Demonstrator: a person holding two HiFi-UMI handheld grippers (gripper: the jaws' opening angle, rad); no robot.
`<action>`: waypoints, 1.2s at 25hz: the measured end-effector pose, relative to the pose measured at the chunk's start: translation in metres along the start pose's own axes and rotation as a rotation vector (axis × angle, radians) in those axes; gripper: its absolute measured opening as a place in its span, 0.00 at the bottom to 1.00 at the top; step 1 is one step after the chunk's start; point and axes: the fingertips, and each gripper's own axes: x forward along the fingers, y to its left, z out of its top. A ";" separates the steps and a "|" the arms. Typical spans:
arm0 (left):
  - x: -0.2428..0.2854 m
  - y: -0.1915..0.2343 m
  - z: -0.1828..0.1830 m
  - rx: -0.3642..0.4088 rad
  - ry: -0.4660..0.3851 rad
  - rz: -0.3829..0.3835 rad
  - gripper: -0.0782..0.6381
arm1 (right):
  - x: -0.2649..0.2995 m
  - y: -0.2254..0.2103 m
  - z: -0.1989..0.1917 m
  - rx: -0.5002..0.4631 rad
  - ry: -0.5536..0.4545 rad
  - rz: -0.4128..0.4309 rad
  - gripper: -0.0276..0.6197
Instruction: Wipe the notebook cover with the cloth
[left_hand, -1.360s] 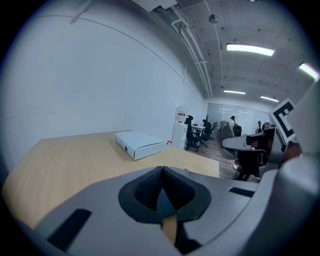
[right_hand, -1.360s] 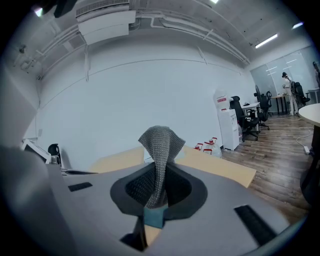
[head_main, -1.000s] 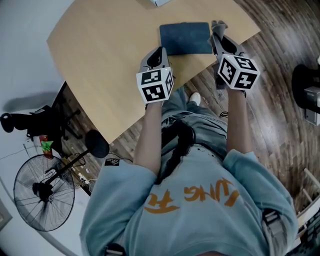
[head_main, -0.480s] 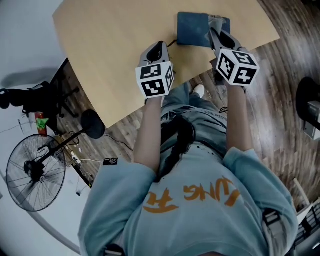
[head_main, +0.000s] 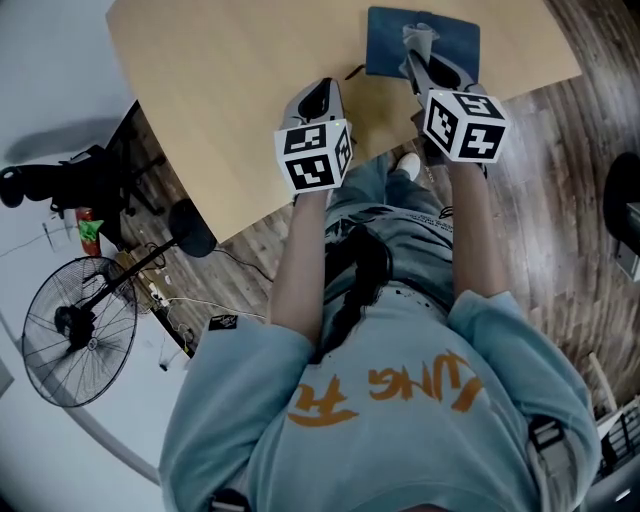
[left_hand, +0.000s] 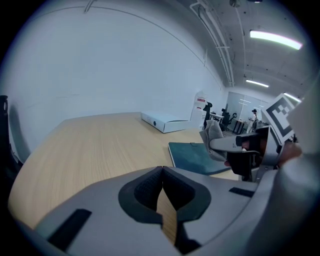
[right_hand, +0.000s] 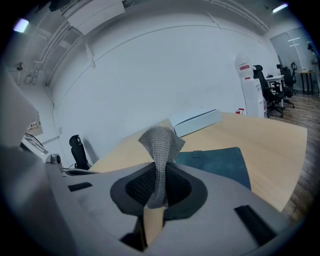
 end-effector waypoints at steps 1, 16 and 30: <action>0.001 0.001 -0.001 -0.003 0.004 0.001 0.13 | 0.003 0.001 -0.002 0.000 0.008 0.002 0.09; 0.015 0.021 -0.018 -0.082 0.057 0.018 0.13 | 0.046 0.025 -0.035 -0.040 0.163 0.060 0.09; 0.013 0.045 -0.027 -0.142 0.064 0.053 0.13 | 0.071 0.044 -0.053 -0.095 0.264 0.075 0.09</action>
